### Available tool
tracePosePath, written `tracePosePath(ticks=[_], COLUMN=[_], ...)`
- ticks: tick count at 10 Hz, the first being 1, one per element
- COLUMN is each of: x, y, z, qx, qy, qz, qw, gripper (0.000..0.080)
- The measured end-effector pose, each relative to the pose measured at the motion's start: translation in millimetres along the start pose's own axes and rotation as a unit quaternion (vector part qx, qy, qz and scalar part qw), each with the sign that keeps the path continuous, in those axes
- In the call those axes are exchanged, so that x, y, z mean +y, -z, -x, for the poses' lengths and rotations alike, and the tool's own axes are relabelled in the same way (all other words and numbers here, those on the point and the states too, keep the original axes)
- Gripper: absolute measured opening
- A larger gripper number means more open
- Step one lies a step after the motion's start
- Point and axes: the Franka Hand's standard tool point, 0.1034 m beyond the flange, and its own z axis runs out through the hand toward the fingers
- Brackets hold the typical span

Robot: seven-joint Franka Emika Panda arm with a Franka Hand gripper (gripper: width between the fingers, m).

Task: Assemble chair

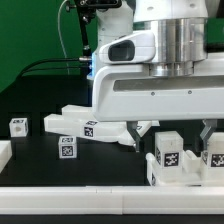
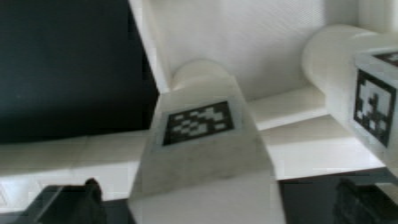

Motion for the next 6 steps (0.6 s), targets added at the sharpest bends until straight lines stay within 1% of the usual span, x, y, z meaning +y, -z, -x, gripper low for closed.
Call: tracePosePath(ticks=[1,2,3,4,6], x=[0.2,0.2,0.3,1.7,4.9], y=[-0.2,-0.6,-1.0,-1.2,-2.3], z=[0.0,0.2,0.4,-0.1,-3.8], qx=[0.0,0.0,0.0,-0.001,-0.004], qy=[-0.007,-0.042,-0.078,-0.113,-0.212], qz=[0.0,0.0,0.0,0.001,0.003], qw=[1.0,0.999,0.997,0.994,0.977], gripper=[0.0549,0.0549,0.0366,0.0285,0.0285])
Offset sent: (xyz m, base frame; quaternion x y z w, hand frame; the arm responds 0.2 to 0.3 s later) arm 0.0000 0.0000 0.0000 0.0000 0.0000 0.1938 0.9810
